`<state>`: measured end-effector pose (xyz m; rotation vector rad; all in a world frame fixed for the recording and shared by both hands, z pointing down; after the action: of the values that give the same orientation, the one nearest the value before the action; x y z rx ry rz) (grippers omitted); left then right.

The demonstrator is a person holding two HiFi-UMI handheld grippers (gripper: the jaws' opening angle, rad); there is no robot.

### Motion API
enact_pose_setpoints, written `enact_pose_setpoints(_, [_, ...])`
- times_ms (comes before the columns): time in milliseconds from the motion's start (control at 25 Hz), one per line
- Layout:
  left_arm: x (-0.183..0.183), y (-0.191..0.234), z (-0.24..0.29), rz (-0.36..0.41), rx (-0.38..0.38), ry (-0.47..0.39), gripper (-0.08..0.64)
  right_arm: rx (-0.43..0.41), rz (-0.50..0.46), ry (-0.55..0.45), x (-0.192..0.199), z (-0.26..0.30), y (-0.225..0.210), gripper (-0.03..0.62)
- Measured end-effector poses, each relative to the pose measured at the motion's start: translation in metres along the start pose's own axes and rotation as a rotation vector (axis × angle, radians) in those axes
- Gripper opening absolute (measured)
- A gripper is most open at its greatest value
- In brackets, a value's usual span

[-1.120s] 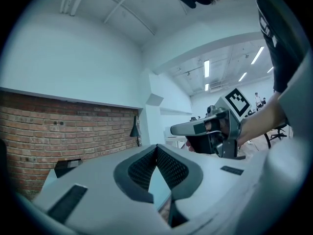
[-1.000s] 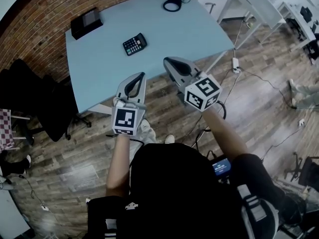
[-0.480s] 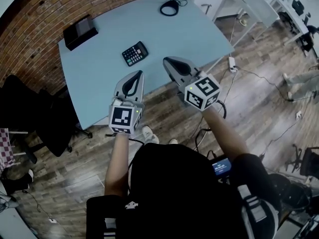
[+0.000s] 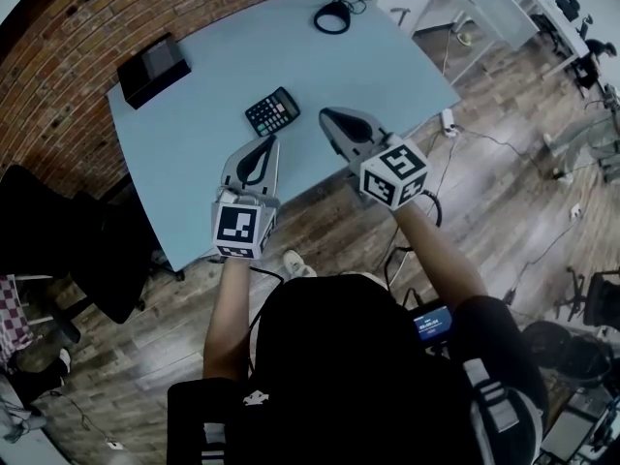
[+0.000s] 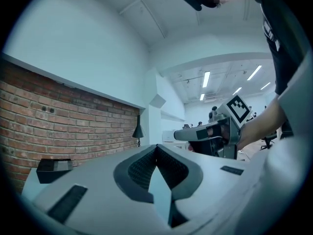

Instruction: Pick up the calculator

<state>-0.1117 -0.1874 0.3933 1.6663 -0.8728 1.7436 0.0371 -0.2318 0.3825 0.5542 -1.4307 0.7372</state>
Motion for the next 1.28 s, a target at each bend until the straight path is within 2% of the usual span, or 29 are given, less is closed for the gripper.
enact_pose_setpoints(400, [0.013, 0.032, -0.006, -0.025, -0.003, 0.008, 0.009, 0.029, 0.000, 0.037, 0.007, 0.030, -0.001, 0.003])
enact_pose_setpoints(720, [0.016, 0.040, 0.008, -0.026, -0.022, 0.019, 0.009, 0.033, 0.016, 0.053, 0.014, 0.043, -0.025, 0.004])
enact_pose_setpoints(1280, [0.030, 0.060, 0.049, -0.037, -0.154, 0.091, 0.009, -0.030, 0.086, 0.202, 0.074, 0.101, -0.097, 0.005])
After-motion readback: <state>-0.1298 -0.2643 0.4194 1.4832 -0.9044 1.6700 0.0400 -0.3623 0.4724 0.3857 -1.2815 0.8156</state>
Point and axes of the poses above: the fingertips, and each gripper's own axes: z forward along the fingers, y to its left, x out of its underside, the point moved 5 cm from there along -z, backward along the fingers, and after that the axes turned 5 degrees about x, right-handed, at the moved point
